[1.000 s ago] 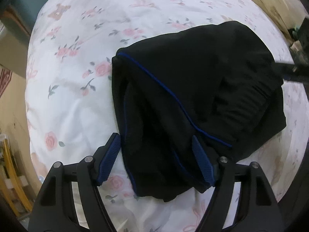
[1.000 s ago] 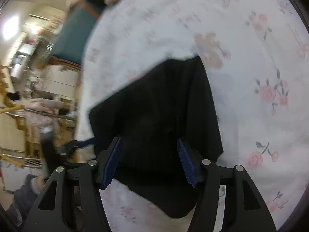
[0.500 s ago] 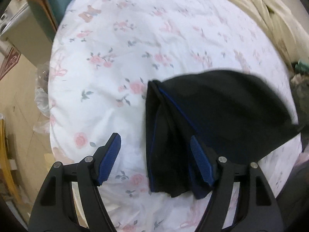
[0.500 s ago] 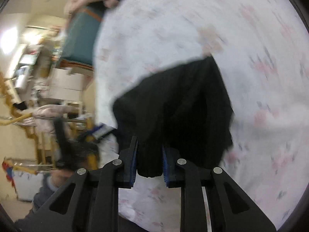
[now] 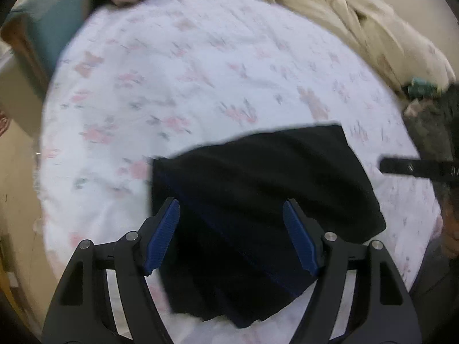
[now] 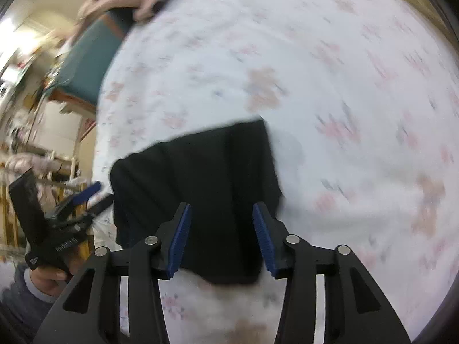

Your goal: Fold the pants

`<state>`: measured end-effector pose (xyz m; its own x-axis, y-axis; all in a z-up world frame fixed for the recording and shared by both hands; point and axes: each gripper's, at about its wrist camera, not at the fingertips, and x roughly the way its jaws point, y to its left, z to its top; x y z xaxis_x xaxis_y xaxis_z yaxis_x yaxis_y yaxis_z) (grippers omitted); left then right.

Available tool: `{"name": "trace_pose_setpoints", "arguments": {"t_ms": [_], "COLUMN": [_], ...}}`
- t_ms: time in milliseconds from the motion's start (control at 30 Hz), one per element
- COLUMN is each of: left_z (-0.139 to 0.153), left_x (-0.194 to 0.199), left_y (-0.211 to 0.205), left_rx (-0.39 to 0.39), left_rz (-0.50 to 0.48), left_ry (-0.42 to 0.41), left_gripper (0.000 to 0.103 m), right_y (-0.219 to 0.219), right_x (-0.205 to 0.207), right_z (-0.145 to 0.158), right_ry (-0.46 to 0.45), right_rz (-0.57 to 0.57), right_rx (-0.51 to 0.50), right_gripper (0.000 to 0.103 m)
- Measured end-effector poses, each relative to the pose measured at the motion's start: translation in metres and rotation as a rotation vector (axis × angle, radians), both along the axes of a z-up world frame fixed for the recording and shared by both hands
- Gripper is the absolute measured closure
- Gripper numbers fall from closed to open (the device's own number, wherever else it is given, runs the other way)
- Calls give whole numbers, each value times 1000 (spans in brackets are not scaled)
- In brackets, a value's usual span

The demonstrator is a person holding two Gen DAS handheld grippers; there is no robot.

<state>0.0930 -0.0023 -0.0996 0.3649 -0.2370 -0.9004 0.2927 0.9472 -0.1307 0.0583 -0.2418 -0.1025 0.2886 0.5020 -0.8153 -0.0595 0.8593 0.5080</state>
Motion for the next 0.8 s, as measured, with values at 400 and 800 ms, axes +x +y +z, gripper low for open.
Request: {"name": "trace_pose_setpoints", "arguments": {"t_ms": [400, 800], "left_z": [-41, -24], "left_x": [-3, 38], "left_y": [4, 60], "left_rx": [119, -25], "left_rz": [-19, 280], "left_ry": [141, 104], "left_gripper": [31, 26], "right_y": [4, -43], "right_x": [29, 64], "right_z": [-56, -47], "right_ry": [154, 76], "right_rz": [33, -132], "right_rx": [-41, 69], "right_gripper": [98, 44]}}
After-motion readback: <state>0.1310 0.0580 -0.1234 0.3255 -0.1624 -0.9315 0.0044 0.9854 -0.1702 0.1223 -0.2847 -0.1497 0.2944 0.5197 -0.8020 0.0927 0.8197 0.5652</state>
